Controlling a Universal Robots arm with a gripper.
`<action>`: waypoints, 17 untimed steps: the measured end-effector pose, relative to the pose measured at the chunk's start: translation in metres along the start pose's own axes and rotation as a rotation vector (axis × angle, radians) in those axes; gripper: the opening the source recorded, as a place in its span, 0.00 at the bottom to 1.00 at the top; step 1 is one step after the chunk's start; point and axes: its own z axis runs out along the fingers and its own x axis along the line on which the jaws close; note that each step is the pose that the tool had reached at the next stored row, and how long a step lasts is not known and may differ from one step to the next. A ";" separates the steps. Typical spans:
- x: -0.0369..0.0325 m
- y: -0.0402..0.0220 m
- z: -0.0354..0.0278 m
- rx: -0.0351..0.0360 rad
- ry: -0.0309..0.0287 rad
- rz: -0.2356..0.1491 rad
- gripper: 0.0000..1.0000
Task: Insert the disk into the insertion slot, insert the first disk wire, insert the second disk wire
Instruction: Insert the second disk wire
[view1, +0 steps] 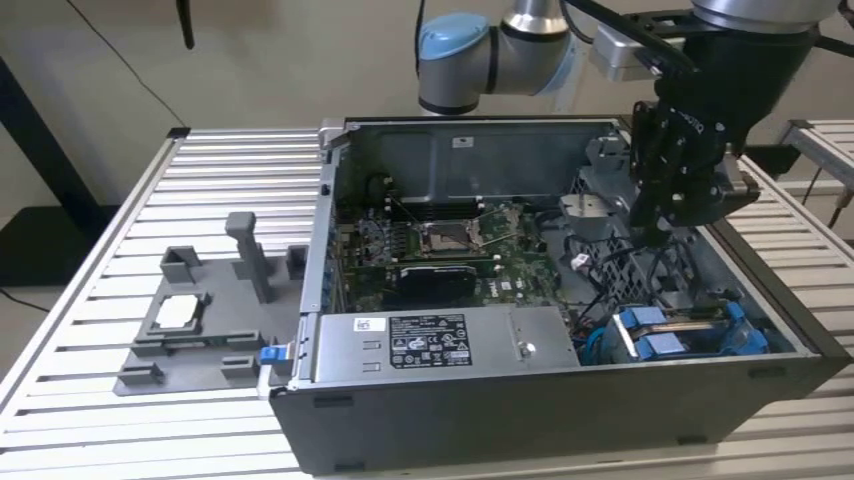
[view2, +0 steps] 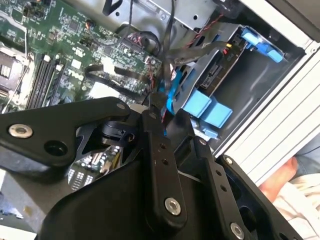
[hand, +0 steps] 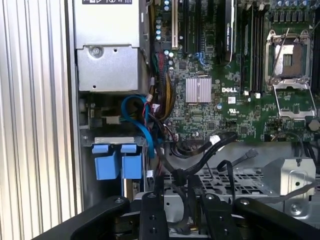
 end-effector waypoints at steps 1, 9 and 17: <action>-0.0015 0.0026 0.0002 0.0054 0.0033 0.000 0.33; -0.0082 0.0145 0.0048 0.0318 0.0410 -0.008 0.33; -0.0108 0.0189 0.0098 0.0410 0.0603 -0.019 0.33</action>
